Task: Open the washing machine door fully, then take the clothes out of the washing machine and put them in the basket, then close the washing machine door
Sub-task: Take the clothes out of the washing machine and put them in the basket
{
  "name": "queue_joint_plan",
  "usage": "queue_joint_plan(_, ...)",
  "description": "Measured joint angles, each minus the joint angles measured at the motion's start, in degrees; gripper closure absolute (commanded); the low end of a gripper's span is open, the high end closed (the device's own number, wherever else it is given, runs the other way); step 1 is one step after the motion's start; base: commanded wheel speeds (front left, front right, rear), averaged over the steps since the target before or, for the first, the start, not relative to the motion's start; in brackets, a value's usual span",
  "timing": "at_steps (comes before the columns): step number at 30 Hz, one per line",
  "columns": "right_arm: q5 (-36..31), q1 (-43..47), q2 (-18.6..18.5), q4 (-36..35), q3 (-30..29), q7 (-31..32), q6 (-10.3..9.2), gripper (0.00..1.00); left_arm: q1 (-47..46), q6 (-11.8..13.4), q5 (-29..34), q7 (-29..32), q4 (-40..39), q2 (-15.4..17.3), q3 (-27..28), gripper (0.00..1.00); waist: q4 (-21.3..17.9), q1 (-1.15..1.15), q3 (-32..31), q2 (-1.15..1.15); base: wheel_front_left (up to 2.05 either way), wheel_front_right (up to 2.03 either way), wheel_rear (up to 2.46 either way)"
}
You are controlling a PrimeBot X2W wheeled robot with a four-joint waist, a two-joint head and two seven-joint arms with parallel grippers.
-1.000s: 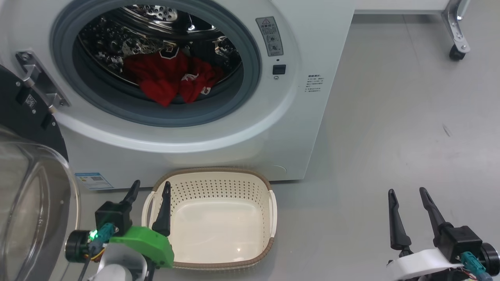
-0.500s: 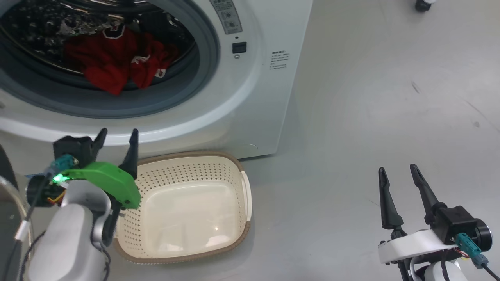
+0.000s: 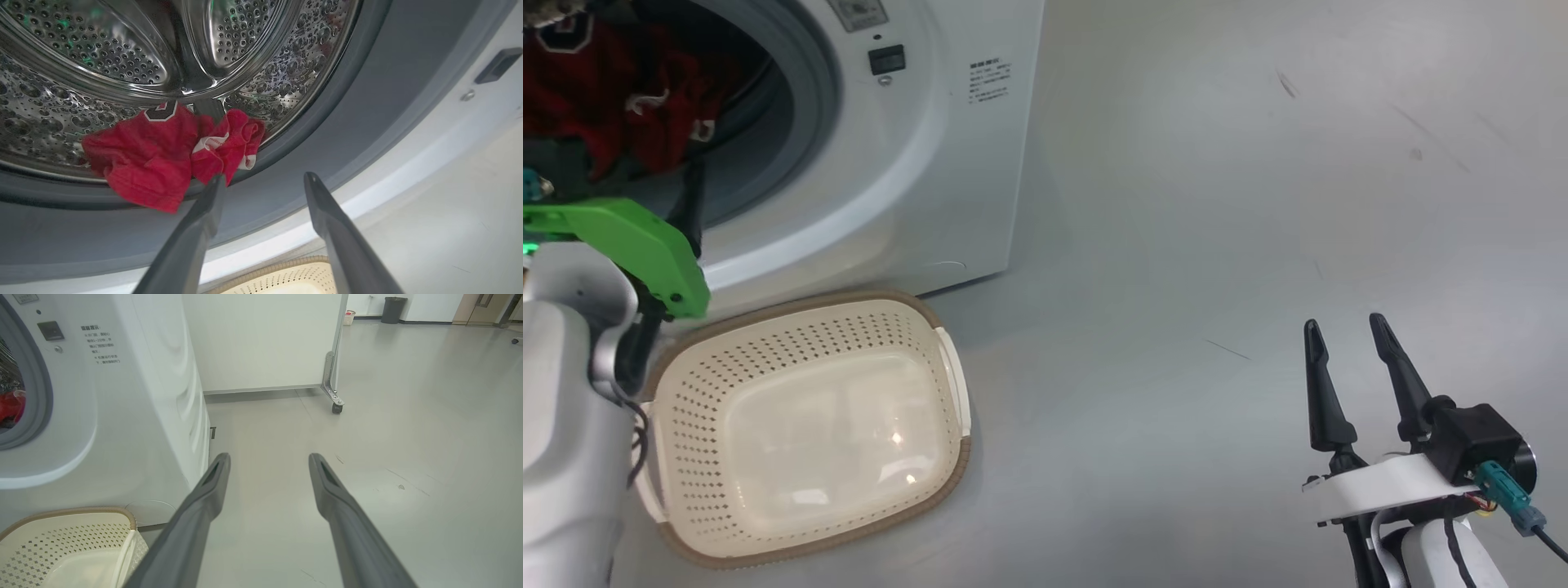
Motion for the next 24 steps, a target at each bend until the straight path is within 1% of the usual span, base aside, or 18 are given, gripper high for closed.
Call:
queue_joint_plan(3, 1.4, -0.9, 0.0, 0.0, 0.7, 0.0, -0.01, 0.0, -3.0, -0.1, 0.0, 1.9, 1.0, 1.3, 0.5, 0.0, -1.6, 0.0, 1.8, 0.0, 0.0, 0.0, 0.0)
queue_joint_plan(4, 2.1, -1.5, 0.0, 0.0, 1.3, 0.0, -0.04, 0.0, -4.9, -0.2, 0.0, 2.9, 1.8, 2.4, 1.0, 0.0, -2.6, 0.0, 3.0, 0.0, 0.0, 0.0, 0.0)
queue_joint_plan(6, 2.6, -2.0, 0.0, 0.0, 1.6, 0.0, -0.05, 0.0, -6.5, -0.3, 0.0, 3.7, 2.7, 3.5, 1.4, 0.0, -3.6, 0.0, 4.1, 0.0, 0.0, 0.0, 0.0)
queue_joint_plan(13, 4.2, -3.1, 0.1, -0.1, 2.2, 0.0, -0.53, 0.0, -10.4, -0.3, -0.3, 6.8, 5.7, 5.3, 1.9, 0.0, -6.1, 0.0, 7.0, 0.0, 0.0, 0.0, 0.0)
queue_joint_plan(20, 5.4, -4.5, 0.2, -0.4, 3.5, 0.0, -0.75, 0.0, -14.1, -0.2, 0.0, 9.5, 8.5, 9.6, 3.4, 0.0, -8.3, 0.0, 10.1, 0.0, 0.0, 0.0, 0.0)
queue_joint_plan(21, 5.7, -4.6, 0.2, -0.4, 3.5, 0.0, -1.1, 0.0, -14.4, -0.2, 0.0, 9.8, 9.0, 9.9, 3.4, 0.0, -8.6, 0.01, 10.5, 0.0, 0.0, 0.0, 0.0)
queue_joint_plan(24, 6.2, -4.8, 0.2, -0.4, 3.5, 0.0, -1.19, 0.0, -15.3, -0.2, 0.1, 10.7, 9.9, 9.9, 3.3, 0.0, -9.4, 0.0, 11.6, 0.0, 0.0, 0.0, 0.0)
